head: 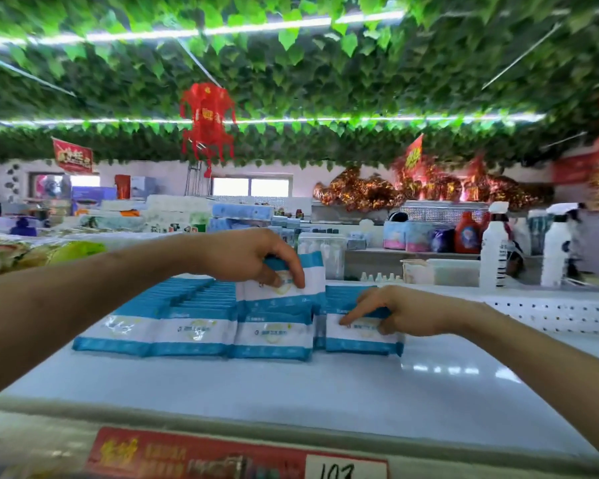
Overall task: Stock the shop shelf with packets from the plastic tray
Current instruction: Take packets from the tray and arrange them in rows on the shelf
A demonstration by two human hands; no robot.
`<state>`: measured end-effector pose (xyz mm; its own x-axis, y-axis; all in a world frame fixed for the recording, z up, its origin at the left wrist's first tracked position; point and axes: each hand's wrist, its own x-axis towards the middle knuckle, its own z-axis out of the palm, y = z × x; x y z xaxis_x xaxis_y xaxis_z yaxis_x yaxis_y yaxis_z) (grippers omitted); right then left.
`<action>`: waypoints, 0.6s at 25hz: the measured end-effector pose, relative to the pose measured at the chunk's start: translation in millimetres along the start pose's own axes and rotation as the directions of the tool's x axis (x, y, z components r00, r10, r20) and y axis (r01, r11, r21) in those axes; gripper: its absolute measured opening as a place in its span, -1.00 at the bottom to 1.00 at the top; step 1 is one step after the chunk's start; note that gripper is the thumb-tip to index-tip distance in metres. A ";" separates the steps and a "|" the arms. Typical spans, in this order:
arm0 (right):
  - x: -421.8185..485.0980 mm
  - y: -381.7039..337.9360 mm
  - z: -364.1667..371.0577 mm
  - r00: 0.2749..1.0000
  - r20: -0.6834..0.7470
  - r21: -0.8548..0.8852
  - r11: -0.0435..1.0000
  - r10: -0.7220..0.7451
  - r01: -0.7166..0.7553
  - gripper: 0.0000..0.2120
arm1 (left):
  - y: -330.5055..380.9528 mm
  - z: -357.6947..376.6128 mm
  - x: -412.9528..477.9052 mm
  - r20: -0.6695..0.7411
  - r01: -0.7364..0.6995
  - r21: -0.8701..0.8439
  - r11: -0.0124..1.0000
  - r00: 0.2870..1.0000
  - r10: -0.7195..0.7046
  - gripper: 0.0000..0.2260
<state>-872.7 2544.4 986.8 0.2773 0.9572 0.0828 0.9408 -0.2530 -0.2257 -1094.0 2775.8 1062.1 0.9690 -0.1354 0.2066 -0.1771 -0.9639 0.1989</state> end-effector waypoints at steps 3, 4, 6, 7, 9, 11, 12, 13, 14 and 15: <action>15.3 5.8 11.9 0.998 -0.034 -0.006 0.998 -0.057 0.057 -0.36 | -3.0 -1.8 9.3 -0.028 0.010 0.002 1.000 1.000 -0.010 -0.74; 19.1 7.6 15.2 0.994 -0.053 -0.076 0.993 -0.099 0.095 -0.37 | -4.3 -3.0 12.1 -0.032 0.014 0.008 1.000 0.999 -0.014 -0.74; 24.0 10.9 21.2 0.982 -0.075 -0.295 0.945 -0.172 0.143 -0.40 | -5.0 -5.5 17.0 -0.028 0.035 0.013 0.999 0.999 -0.035 -0.74; 23.5 12.8 24.0 0.979 -0.075 -0.372 0.917 -0.187 0.147 -0.40 | -4.2 -5.8 20.9 -0.020 0.047 0.020 0.999 0.999 -0.046 -0.74; 20.4 16.5 29.8 0.984 -0.049 -0.436 0.890 -0.171 0.133 -0.42 | -2.4 -5.0 28.8 -0.015 0.063 0.021 0.998 0.998 -0.062 -0.75; 15.2 17.2 32.2 0.989 -0.013 -0.466 0.876 -0.148 0.125 -0.45 | -0.5 -1.0 36.8 -0.003 0.072 -0.004 0.997 0.997 -0.072 -0.75; 12.5 16.8 30.6 0.990 -0.010 -0.464 0.877 -0.141 0.120 -0.46 | -0.2 2.2 41.6 0.007 0.076 -0.011 0.997 0.997 -0.076 -0.74; 10.2 17.4 26.6 0.990 -0.020 -0.434 0.894 -0.136 0.114 -0.46 | -0.1 5.1 46.6 0.019 0.078 -0.015 0.997 0.997 -0.077 -0.73; 7.0 18.7 20.9 0.989 -0.051 -0.380 0.918 -0.139 0.109 -0.46 | -0.5 8.3 52.3 0.031 0.077 -0.024 0.997 0.997 -0.077 -0.73; 1.7 21.5 14.0 0.984 -0.112 -0.310 0.946 -0.137 0.096 -0.44 | 0.5 12.0 58.0 0.043 0.071 -0.036 0.997 0.997 -0.069 -0.72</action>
<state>-854.7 2542.6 968.4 0.1658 0.9610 0.2213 0.9770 -0.1906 0.0953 -1035.8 2764.7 1062.6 0.9854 -0.0781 0.1513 -0.1143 -0.9621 0.2477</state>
